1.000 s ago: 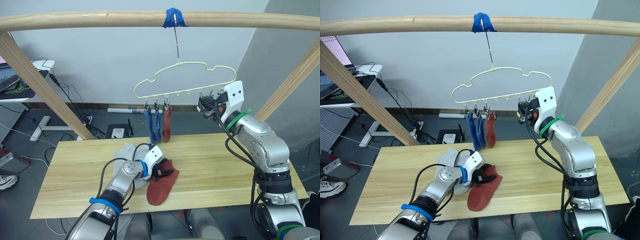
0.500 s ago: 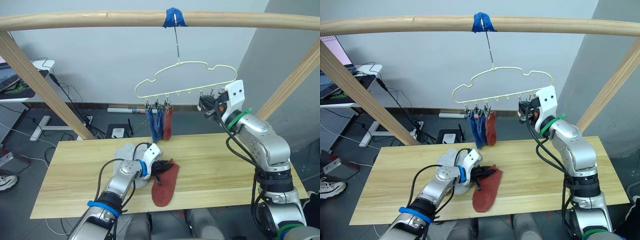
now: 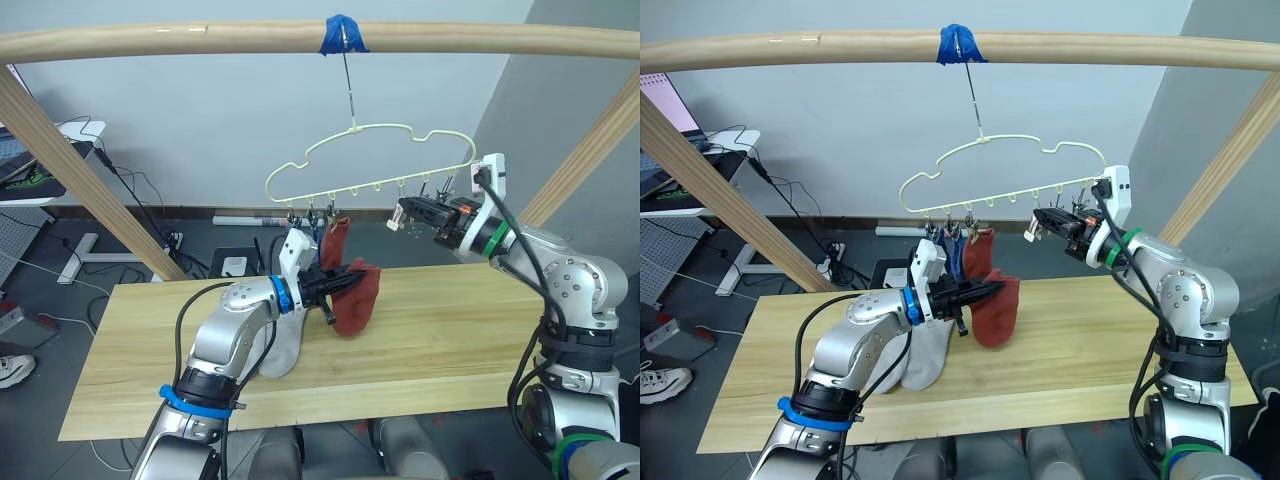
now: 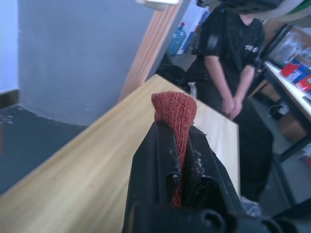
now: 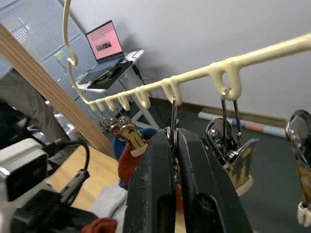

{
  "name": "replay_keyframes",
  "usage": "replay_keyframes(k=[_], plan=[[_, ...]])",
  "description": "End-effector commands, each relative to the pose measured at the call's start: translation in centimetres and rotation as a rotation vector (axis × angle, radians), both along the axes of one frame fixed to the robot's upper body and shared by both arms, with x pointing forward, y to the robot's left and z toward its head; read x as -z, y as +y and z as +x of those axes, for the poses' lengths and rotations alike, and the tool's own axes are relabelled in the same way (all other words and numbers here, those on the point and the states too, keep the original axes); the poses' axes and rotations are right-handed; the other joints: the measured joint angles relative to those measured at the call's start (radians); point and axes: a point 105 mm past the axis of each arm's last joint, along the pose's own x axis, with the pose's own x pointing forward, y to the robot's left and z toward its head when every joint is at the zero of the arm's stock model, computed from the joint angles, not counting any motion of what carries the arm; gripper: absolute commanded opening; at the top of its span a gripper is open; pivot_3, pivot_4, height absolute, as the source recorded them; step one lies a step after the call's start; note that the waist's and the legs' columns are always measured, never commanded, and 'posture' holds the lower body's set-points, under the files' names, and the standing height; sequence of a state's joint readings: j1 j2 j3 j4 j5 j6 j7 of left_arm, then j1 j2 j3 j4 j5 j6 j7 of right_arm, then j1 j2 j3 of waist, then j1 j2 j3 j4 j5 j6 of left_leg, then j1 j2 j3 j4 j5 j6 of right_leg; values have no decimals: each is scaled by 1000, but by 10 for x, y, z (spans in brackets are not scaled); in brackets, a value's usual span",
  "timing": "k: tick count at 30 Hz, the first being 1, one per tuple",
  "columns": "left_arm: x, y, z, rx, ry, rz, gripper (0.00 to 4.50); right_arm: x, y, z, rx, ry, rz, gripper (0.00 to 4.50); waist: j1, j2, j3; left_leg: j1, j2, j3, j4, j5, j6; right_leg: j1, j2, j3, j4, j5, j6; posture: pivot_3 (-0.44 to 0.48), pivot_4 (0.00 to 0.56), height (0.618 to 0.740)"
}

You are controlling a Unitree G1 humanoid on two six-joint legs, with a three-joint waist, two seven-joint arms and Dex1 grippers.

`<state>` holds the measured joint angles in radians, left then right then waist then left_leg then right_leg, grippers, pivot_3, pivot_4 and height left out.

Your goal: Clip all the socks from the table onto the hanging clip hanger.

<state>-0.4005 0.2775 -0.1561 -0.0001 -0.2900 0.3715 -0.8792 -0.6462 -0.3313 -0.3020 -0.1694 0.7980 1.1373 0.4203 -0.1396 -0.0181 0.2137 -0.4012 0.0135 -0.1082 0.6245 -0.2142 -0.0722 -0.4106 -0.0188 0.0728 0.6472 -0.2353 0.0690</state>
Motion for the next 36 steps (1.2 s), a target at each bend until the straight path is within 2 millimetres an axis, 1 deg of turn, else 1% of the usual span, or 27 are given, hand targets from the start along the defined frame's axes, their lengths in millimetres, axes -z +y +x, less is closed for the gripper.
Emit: replay_keyframes(k=[1,4,8,14,19,34,36], plan=[[-21,-12,10,-37,-165,21,23,-19,9,-10,-61,2,67,0,1,0,0,0,0,0,0,0,0,0,0,0,0,0,0,-160,169,740],[-24,-15,17,-61,-194,17,23,-21,11,-12,-63,27,88,0,1,0,0,0,0,0,0,0,0,0,0,0,0,0,0,-160,167,740],[-28,-20,20,-57,-228,20,23,-21,13,-13,-58,39,85,0,-1,0,0,0,0,0,0,0,0,0,0,0,0,0,0,-163,164,740],[-31,-23,22,-46,-247,26,23,-20,14,-13,-49,42,80,0,0,0,0,-1,0,0,0,0,0,-1,0,0,0,0,0,-164,162,740],[-40,-33,23,-19,-278,7,23,-17,14,-12,-24,41,59,0,0,0,0,-1,0,0,0,0,0,-1,0,0,0,0,0,-170,155,740],[-47,-32,27,-25,-306,13,23,-10,18,-15,-41,52,16,0,-2,0,0,-1,0,0,0,0,0,-1,0,0,0,0,0,-169,162,740],[-50,-32,30,-42,-321,13,23,-8,18,-15,-40,56,14,0,-2,0,0,-1,0,0,0,0,0,-1,0,0,0,0,0,-169,162,740]])
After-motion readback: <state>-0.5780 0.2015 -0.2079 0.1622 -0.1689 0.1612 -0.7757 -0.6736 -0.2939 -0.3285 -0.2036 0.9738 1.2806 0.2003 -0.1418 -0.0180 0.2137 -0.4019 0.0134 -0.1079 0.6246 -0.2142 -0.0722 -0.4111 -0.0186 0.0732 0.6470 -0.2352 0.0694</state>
